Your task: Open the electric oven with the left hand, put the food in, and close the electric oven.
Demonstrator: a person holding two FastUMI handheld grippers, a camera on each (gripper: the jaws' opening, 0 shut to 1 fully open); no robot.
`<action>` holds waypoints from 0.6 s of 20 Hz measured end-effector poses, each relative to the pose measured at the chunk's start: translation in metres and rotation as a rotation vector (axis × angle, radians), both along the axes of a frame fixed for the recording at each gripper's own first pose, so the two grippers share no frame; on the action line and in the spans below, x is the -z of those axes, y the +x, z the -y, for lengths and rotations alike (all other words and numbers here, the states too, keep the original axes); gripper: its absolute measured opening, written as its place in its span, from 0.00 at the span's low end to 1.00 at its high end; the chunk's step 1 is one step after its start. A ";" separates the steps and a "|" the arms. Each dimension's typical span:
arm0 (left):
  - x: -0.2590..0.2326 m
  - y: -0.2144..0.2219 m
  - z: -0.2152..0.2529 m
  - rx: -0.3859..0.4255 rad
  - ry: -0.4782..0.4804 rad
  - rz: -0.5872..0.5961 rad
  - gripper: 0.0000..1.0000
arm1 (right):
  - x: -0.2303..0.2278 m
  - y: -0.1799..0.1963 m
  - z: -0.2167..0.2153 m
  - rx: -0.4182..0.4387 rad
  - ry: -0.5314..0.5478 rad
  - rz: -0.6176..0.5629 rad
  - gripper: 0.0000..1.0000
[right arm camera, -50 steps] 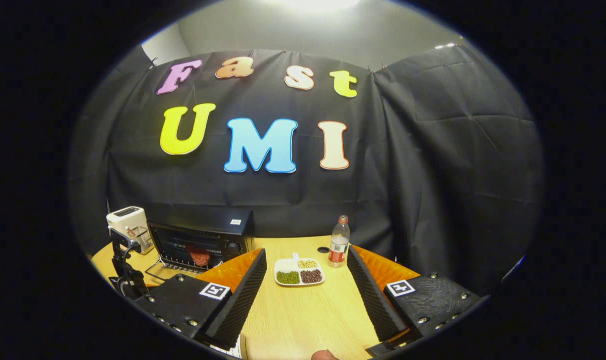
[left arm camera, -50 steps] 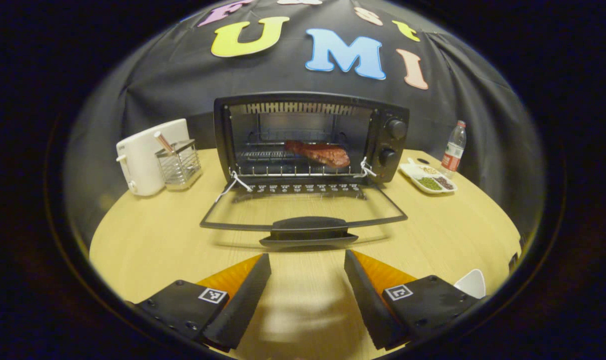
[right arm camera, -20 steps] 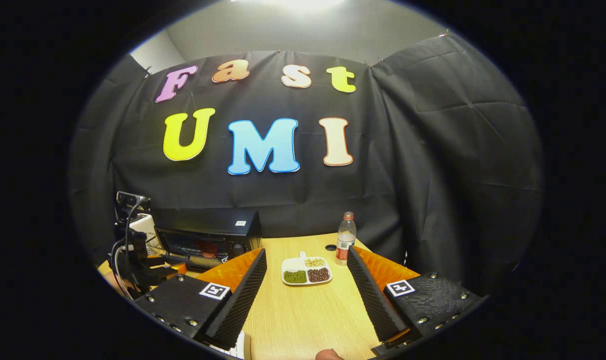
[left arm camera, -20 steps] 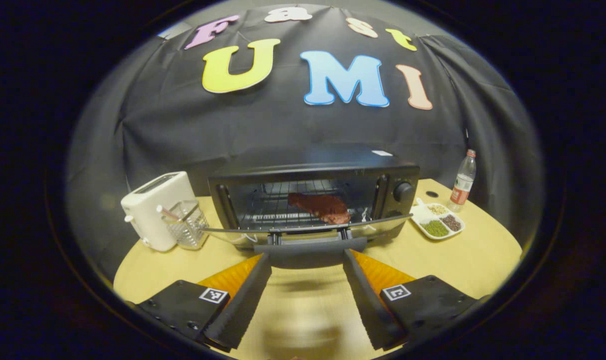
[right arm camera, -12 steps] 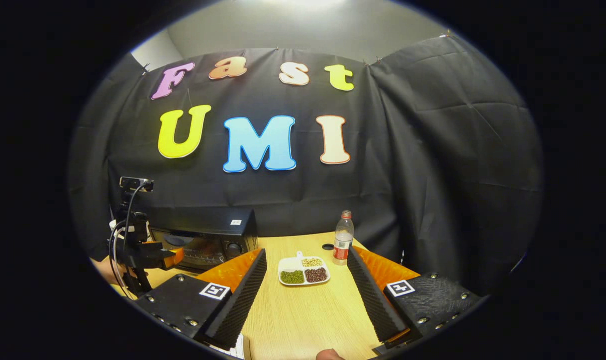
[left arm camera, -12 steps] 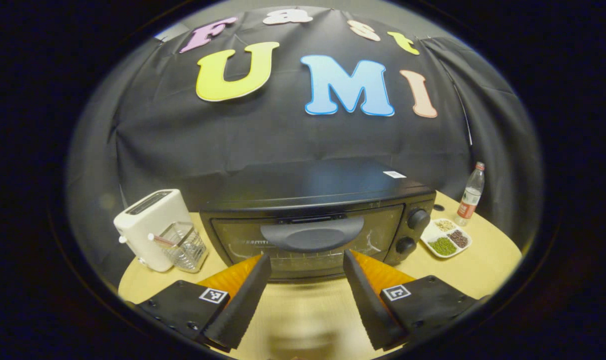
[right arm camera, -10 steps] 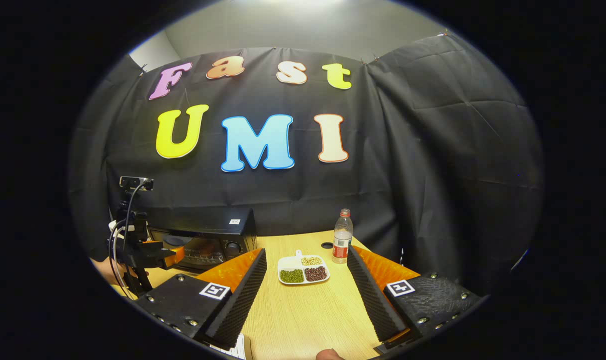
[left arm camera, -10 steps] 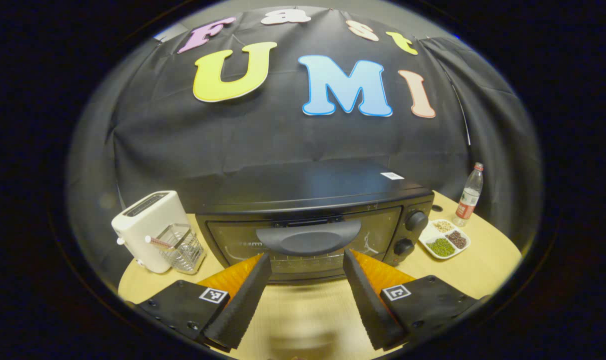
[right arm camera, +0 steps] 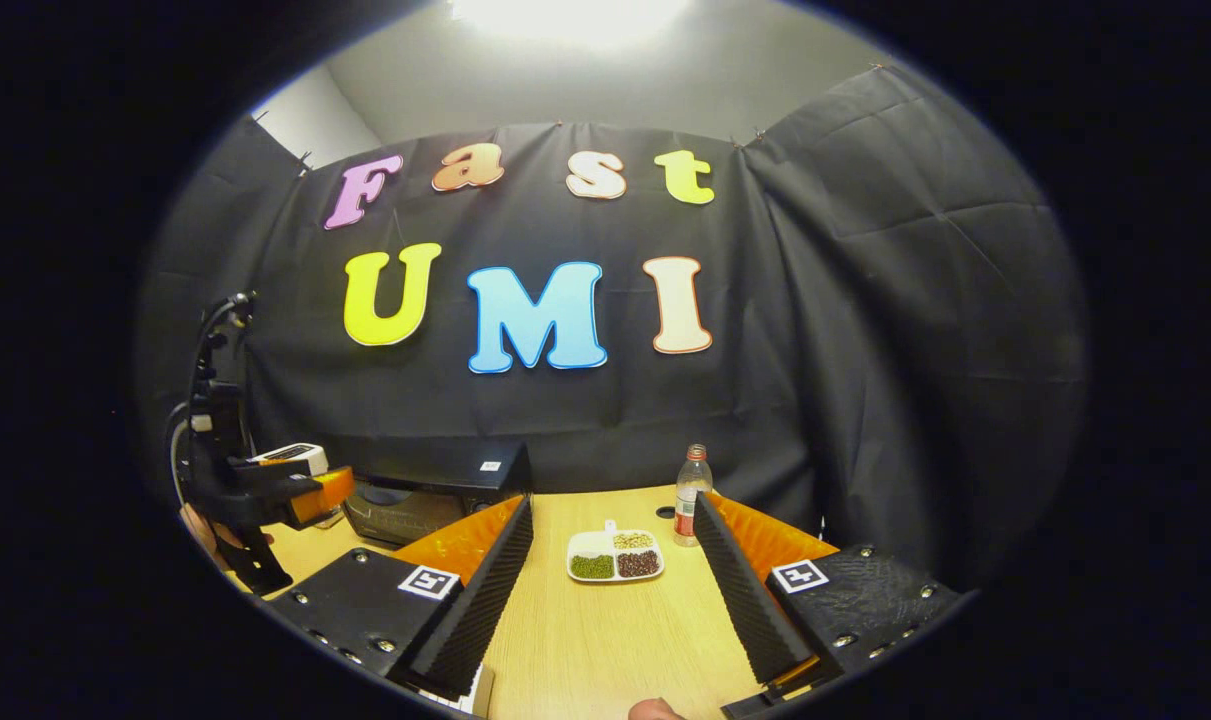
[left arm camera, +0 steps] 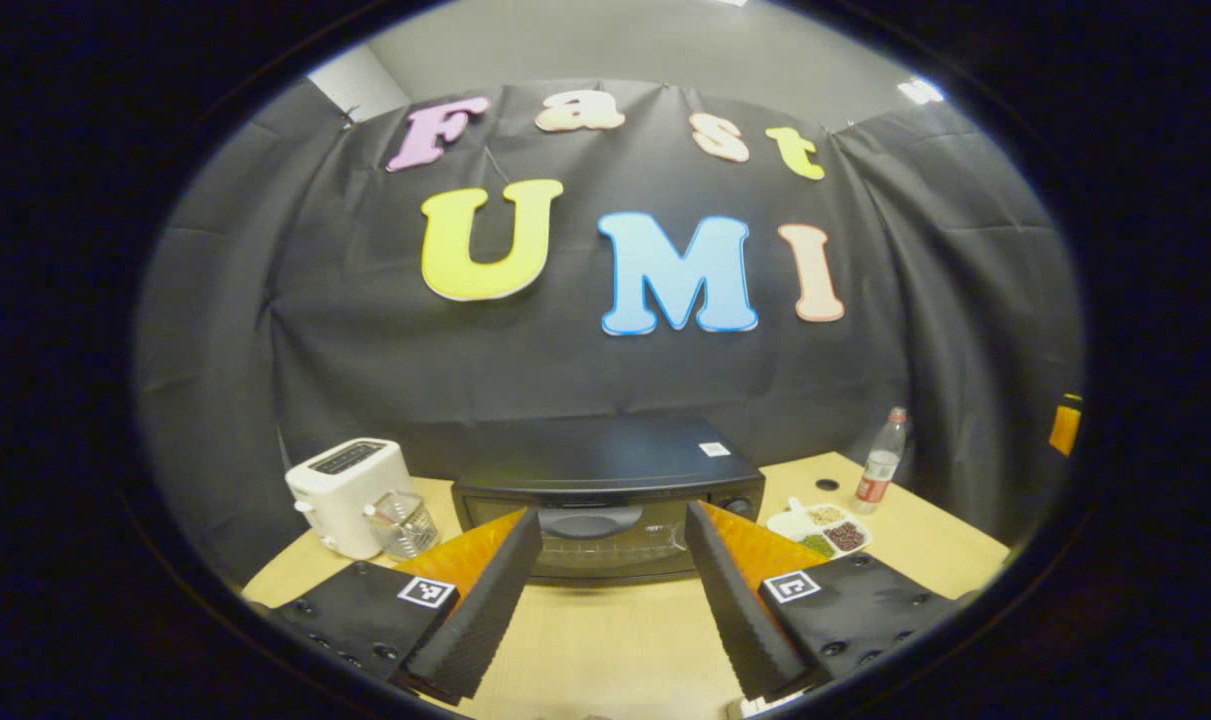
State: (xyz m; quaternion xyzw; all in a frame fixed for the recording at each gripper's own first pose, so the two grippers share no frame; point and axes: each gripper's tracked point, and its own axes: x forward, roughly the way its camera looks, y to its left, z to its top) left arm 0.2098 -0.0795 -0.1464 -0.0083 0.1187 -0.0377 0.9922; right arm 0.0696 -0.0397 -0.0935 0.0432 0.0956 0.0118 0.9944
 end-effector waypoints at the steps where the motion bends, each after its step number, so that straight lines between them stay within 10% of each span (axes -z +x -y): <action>1: -0.016 -0.019 -0.001 -0.019 -0.003 0.024 0.97 | -0.003 -0.006 0.003 -0.018 0.009 0.006 0.98; 12: -0.073 -0.168 -0.038 -0.089 0.003 0.126 0.99 | -0.029 -0.049 -0.006 -0.083 0.027 0.060 0.98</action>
